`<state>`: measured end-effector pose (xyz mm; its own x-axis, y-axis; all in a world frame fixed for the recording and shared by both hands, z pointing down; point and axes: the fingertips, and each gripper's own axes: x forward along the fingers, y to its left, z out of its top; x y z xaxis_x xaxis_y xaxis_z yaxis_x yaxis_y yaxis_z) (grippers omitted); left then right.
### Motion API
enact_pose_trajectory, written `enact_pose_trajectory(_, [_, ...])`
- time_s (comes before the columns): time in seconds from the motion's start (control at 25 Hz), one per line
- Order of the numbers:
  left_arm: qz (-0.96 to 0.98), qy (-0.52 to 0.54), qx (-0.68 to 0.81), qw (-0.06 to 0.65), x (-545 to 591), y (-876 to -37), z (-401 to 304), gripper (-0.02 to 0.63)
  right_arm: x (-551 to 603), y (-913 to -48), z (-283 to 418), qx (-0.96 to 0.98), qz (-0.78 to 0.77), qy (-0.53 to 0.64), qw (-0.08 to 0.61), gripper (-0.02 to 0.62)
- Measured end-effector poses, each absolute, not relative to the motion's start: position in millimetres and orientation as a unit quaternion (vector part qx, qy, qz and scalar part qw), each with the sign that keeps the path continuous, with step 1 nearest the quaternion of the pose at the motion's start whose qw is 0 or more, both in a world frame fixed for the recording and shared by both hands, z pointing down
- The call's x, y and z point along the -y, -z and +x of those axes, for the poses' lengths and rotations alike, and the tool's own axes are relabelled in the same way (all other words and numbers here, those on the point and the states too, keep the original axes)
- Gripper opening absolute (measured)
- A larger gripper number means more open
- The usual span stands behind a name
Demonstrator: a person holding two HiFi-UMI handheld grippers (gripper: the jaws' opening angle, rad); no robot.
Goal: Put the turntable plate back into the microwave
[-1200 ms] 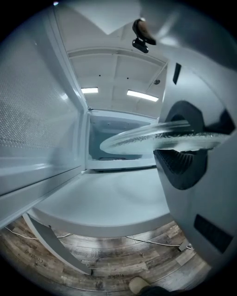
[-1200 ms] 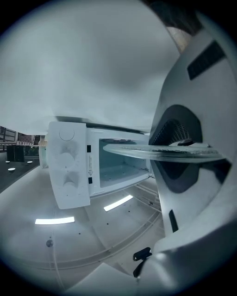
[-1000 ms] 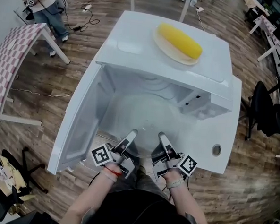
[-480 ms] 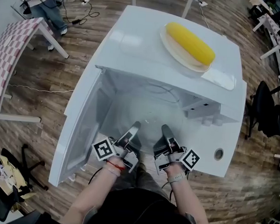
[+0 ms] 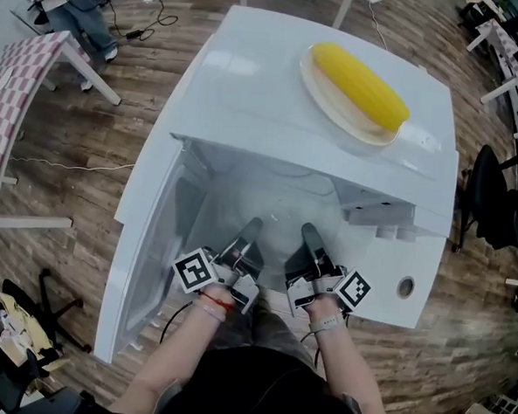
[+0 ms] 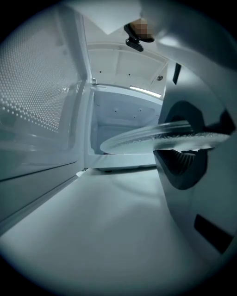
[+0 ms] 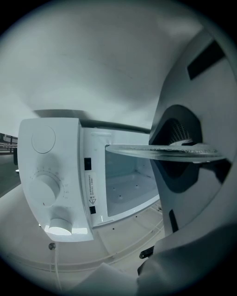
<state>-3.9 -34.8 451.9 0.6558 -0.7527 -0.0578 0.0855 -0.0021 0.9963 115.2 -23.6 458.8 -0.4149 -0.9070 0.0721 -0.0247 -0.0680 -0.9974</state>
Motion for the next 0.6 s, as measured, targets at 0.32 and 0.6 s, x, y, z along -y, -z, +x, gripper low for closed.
enact_pose_trajectory(0.32, [0.622, 0.331, 0.264, 0.659, 51, -456, -2, 0.032, 39, -461, 118, -0.575, -0.408, 0.605, 0.371, 0.04])
enact_pose_trajectory(0.6, [0.607, 0.348, 0.267, 0.663, 58, -456, -5, 0.032, 47, -461, 116, -0.572, -0.414, 0.602, 0.372, 0.041])
